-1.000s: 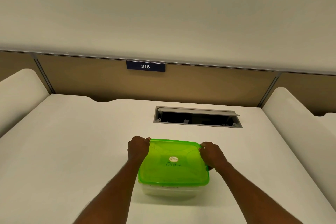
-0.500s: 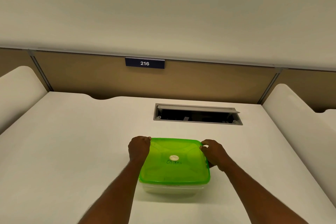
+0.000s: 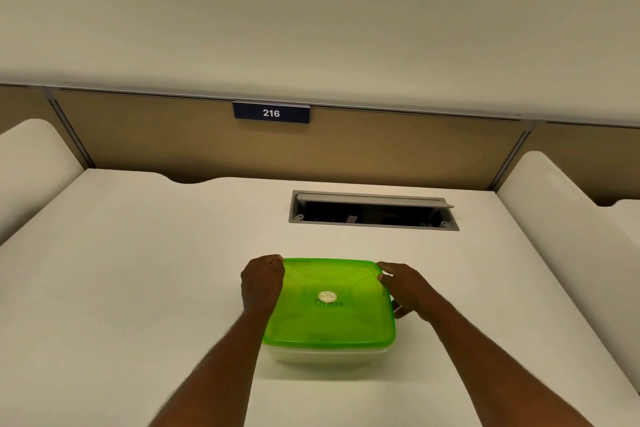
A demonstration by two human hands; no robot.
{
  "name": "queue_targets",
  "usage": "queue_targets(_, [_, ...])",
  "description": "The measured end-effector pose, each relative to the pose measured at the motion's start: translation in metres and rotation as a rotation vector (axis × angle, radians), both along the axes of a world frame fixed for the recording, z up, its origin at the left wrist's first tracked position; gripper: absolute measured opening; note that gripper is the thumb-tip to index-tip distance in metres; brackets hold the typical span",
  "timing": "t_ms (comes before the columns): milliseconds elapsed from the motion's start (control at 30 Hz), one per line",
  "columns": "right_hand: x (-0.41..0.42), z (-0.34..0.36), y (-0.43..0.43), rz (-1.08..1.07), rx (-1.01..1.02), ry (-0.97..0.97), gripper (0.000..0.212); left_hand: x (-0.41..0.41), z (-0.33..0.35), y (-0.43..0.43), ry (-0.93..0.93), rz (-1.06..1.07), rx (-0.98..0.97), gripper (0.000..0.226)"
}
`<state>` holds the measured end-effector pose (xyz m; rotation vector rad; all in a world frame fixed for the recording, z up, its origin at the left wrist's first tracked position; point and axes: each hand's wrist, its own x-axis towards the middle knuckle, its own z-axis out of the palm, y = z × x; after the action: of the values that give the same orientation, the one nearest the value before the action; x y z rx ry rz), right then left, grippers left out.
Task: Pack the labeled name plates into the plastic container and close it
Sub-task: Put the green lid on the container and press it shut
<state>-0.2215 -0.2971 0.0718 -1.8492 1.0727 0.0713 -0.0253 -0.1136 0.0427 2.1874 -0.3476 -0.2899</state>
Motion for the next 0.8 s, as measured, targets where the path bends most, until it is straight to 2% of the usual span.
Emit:
queue_targets(200, [-0.005,0.000,0.005,0.017,-0.027,-0.028,0.041,-0.011,0.001,-0.002,-0.039,0.001,0.073,0.034])
queue_targets(300, [-0.006,-0.002,0.003,0.051,-0.069,-0.014,0.041,-0.010,-0.002,-0.004,-0.073,-0.040,0.169,0.052])
queue_targets(500, [0.000,-0.011,0.008,-0.113,-0.012,-0.097,0.029,-0.011,-0.007,-0.006,-0.083,-0.042,0.191,0.053])
queue_targets(633, [0.007,-0.023,0.009,-0.289,-0.015,-0.158,0.045,-0.010,-0.006,-0.006,-0.061,-0.034,0.150,0.053])
queue_targets(800, [0.014,-0.034,0.007,-0.285,0.059,-0.284,0.037,-0.009,-0.007,-0.005,-0.074,-0.046,0.146,0.051])
